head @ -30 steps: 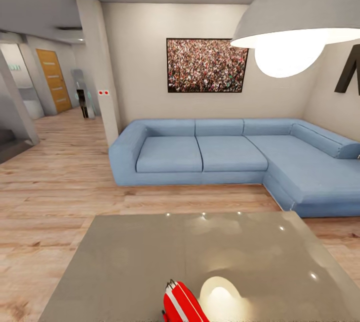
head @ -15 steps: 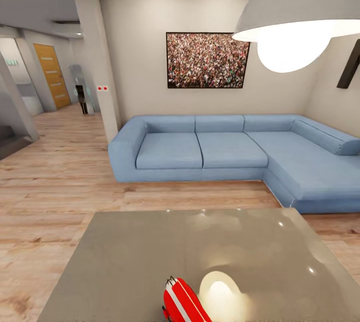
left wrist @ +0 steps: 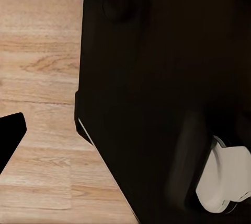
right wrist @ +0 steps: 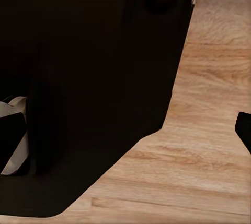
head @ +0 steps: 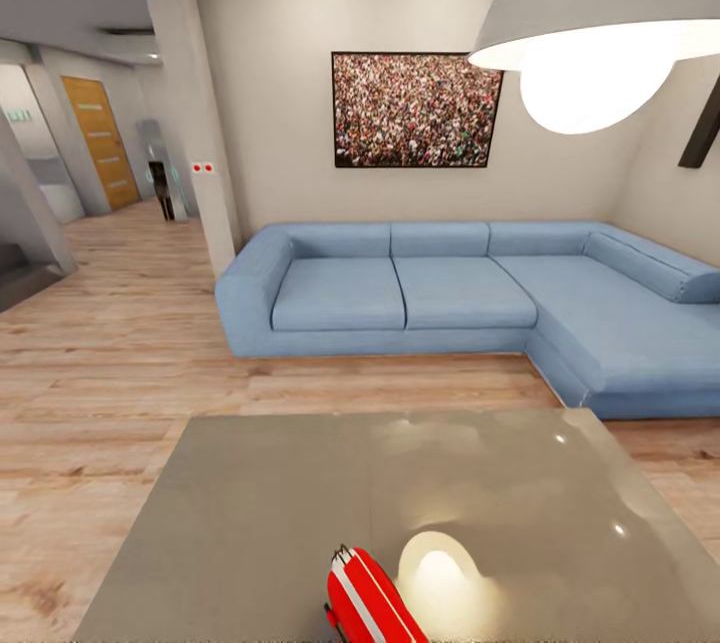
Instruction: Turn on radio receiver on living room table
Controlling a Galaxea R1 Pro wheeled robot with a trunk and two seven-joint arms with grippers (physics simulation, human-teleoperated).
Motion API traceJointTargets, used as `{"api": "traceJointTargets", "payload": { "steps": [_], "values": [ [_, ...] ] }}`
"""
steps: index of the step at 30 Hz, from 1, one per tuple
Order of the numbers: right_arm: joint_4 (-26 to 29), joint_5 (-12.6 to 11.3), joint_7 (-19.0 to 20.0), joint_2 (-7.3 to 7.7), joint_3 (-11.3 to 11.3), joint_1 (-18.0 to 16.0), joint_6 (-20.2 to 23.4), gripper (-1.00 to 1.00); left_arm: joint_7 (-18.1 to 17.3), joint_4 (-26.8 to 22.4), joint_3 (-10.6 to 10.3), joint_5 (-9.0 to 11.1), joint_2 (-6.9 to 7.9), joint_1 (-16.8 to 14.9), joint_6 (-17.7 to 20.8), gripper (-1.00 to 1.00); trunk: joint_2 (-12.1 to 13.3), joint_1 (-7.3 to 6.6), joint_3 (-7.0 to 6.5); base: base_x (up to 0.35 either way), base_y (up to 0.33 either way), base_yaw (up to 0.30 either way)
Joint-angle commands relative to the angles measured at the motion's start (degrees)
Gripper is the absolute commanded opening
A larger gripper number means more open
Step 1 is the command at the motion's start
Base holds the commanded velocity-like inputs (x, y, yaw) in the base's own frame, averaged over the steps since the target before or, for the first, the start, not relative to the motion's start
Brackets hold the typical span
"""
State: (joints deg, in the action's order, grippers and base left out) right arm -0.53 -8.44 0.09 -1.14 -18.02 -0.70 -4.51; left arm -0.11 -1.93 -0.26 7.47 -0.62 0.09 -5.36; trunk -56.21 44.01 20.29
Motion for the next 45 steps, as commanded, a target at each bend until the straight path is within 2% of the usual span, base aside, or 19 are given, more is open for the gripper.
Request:
{"api": "traceJointTargets", "payload": {
  "steps": [1,45],
  "values": [
    [0.00,0.00,0.00,0.00,0.00,0.00,-0.02,1.00,-0.02,0.00,0.00,0.00,0.00,0.00,0.00,1.00,0.00,0.00,0.10,0.000,0.000,0.000],
    [0.00,0.04,0.00,-0.01,0.00,0.00,-0.06,1.00,0.02,0.00,0.00,0.03,0.00,0.00,0.00,1.00,0.00,0.00,4.21,0.000,0.000,0.000]
  ]
}}
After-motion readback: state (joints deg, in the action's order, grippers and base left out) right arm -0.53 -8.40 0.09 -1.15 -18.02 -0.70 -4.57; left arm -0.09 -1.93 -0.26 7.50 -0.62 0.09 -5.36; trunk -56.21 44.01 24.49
